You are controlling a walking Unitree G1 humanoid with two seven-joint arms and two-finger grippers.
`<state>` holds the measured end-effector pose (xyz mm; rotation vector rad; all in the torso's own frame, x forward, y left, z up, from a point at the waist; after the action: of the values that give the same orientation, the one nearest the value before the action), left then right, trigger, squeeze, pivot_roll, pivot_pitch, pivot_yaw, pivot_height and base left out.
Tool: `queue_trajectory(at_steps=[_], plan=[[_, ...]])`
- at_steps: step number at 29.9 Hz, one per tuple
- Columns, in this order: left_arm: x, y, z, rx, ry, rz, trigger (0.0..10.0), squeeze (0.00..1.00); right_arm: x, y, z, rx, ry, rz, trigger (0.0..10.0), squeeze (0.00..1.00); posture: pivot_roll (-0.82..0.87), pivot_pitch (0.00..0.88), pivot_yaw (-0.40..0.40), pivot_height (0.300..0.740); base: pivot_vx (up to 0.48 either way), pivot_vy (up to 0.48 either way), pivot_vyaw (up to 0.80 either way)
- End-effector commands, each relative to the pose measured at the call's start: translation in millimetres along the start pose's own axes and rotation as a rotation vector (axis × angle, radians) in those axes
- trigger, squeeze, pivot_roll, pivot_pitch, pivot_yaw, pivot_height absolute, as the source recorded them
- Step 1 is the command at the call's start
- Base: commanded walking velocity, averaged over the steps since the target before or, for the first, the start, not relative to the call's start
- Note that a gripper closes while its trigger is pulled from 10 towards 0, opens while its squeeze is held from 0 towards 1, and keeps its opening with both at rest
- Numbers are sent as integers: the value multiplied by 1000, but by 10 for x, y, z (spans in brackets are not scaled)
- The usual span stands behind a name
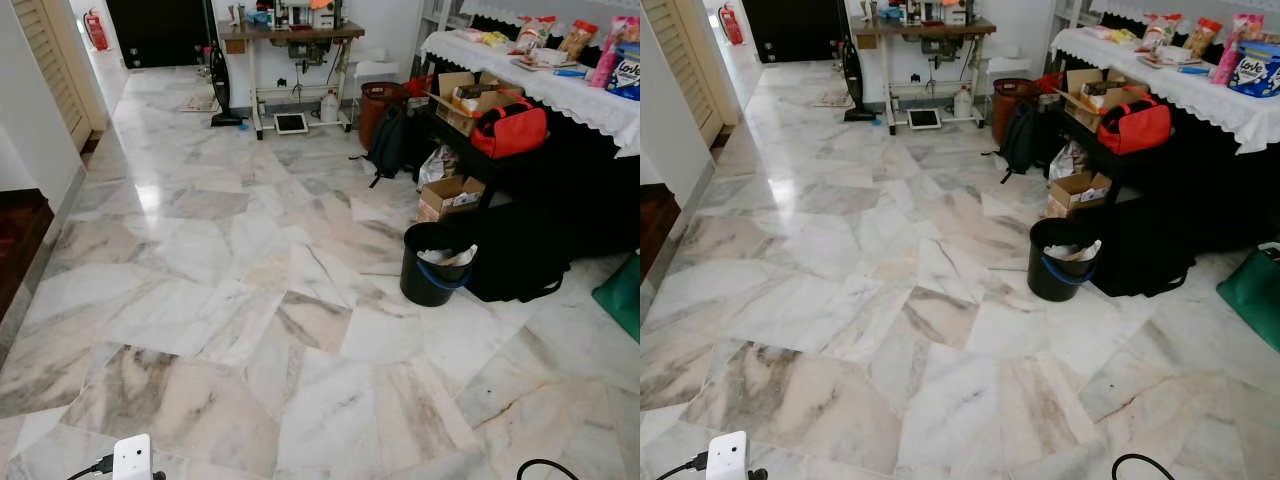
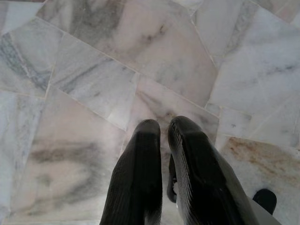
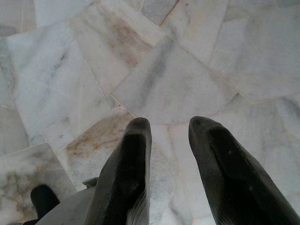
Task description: Setting the table
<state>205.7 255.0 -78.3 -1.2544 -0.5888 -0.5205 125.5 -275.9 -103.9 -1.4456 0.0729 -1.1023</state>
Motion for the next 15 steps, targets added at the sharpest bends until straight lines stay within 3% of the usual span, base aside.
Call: queue_trajectory(at_steps=[1,8,12,15], plan=[[-40,-12,27,11,1,4,10000,0,21,-3,-2,2,21,-23,10000,0,101,24,-27,740,0,0,0],[-109,-34,152,21,12,24,10000,0,16,-7,0,0,21,-35,10000,0,95,12,-22,740,0,0,0],[-147,-55,300,37,15,39,10000,0,-4,-10,-9,-14,33,-32,10000,0,92,0,-14,740,0,0,0],[-149,-56,314,38,16,40,10000,0,-20,-12,-26,-28,31,-22,10000,0,92,1,-15,740,0,0,-604]])
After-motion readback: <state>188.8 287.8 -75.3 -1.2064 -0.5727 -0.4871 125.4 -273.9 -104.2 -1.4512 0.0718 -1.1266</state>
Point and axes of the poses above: a point about 5 cm out from each wrist's last joint towards the gripper, its own y axis pointing out of the wrist towards the gripper, its own x axis along the axis of the wrist's last joint, z = x × y, the point moved 2 cm from there along y, pointing out of the wrist towards the gripper, and after that the axes turned 15 degrees about y, right-handed, at the moved point
